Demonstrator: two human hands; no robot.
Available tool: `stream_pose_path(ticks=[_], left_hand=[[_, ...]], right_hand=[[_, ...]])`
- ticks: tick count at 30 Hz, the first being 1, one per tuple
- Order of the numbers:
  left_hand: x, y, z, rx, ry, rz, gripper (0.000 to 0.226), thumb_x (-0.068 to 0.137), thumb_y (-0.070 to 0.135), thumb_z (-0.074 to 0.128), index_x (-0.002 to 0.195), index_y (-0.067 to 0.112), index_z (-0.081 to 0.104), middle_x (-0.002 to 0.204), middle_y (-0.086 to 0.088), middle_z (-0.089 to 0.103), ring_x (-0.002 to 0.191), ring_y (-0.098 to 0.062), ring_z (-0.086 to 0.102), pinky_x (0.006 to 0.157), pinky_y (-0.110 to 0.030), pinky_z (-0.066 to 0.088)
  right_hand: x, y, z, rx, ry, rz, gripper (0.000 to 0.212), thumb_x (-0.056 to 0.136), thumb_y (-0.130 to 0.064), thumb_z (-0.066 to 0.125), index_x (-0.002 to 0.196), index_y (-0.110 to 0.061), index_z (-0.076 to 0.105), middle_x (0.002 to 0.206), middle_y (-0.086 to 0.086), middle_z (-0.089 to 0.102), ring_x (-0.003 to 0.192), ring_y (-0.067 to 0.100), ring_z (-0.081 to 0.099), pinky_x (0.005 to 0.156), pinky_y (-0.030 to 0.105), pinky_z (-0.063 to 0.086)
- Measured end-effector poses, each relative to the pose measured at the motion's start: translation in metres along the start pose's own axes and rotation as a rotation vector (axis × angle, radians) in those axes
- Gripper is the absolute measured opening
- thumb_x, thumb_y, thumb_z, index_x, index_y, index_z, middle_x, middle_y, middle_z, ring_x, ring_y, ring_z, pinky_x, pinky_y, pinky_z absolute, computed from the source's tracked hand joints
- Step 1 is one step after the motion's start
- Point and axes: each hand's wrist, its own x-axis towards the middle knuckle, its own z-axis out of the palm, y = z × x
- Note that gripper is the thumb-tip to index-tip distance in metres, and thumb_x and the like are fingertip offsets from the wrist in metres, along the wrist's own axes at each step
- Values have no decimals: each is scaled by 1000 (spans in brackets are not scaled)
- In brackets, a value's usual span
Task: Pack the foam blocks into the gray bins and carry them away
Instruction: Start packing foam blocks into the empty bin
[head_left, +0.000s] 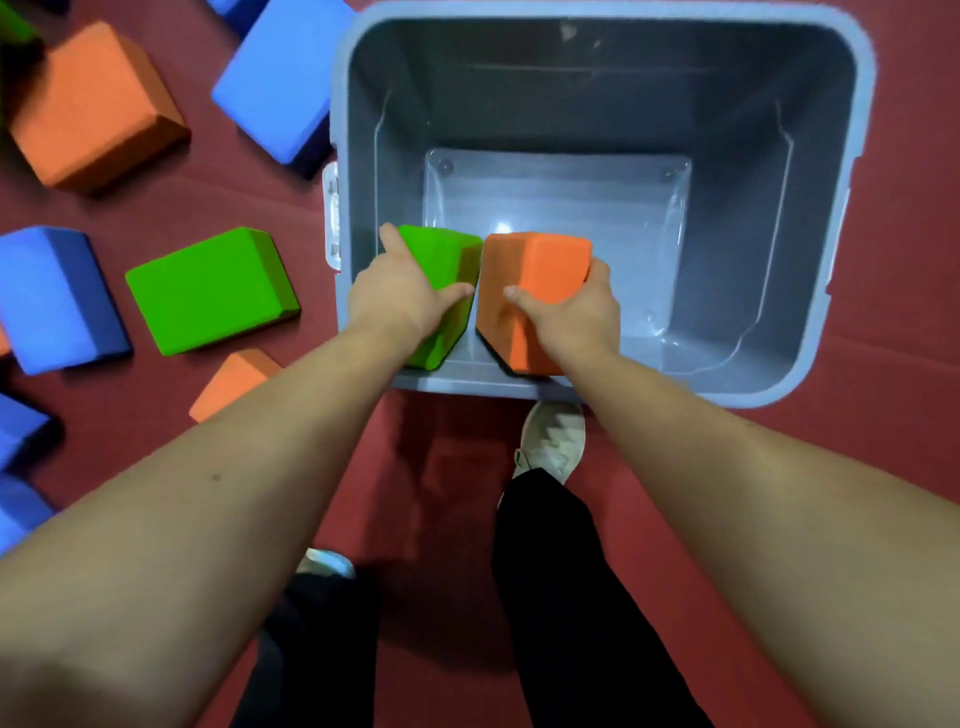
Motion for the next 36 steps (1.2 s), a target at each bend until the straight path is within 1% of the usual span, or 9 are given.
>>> stream_pose_path(ticks=[4,11,13,16,24,27,30,33,36], left_hand=[[15,-9,14,5,-17,-4,121,75,67,71,157,10,3,126,-20,61,113,-39,60,90,-43,48],[34,-15,3,-138,-241,-27,119,84,53,72,156,19,-16,147,-20,46,127,-38,52,104,-40,40],[36,-12,-3,-137,-283,-32,117,87,47,71,155,18,-20,147,-20,46,127,-37,52,105,-38,38],[36,-8,-9,-62,-307,-34,114,90,44,67,154,11,-22,147,-20,46,128,-35,52,104,-37,37],[27,-15,-9,95,-74,37,97,90,47,66,155,-1,12,145,-22,45,132,-38,46,104,-41,39],[24,-21,-6,111,-54,73,97,93,47,63,156,0,6,141,-22,50,129,-38,50,101,-41,41],[20,-26,-11,101,-43,108,95,94,43,63,157,2,5,139,-22,52,126,-38,52,99,-41,42],[13,-40,-23,38,14,168,74,95,41,61,150,4,28,130,-23,58,120,-41,55,95,-43,43],[6,-63,-37,-90,112,219,48,94,39,57,133,12,50,121,-22,64,112,-43,58,89,-43,44]], right_hand=[[8,11,23,-58,-34,-10,90,67,-55,83,135,-17,38,124,6,61,112,29,60,91,38,49],[23,1,37,-51,-249,30,97,75,-51,81,146,-21,22,129,3,57,113,25,58,94,33,46],[24,-2,45,-28,-334,56,97,77,-45,80,151,-24,19,132,1,58,115,24,60,100,41,49],[21,-5,54,-31,-370,78,96,80,-41,77,154,-26,17,135,3,58,115,26,61,99,48,51],[17,-11,51,-130,-417,86,88,83,-30,77,152,-23,24,133,3,57,111,25,59,92,40,52],[14,-16,51,-163,-392,105,89,81,-34,76,151,-24,22,132,2,57,111,26,59,87,43,55],[11,-23,51,-218,-309,76,95,80,-35,76,152,-16,18,134,6,55,114,28,57,96,42,50],[5,-36,52,-268,-169,10,93,78,-36,76,150,-10,23,140,14,50,120,33,55,102,42,46],[-7,-56,53,-325,-83,-97,90,84,-30,70,154,-9,18,154,16,31,135,33,42,110,40,36]])
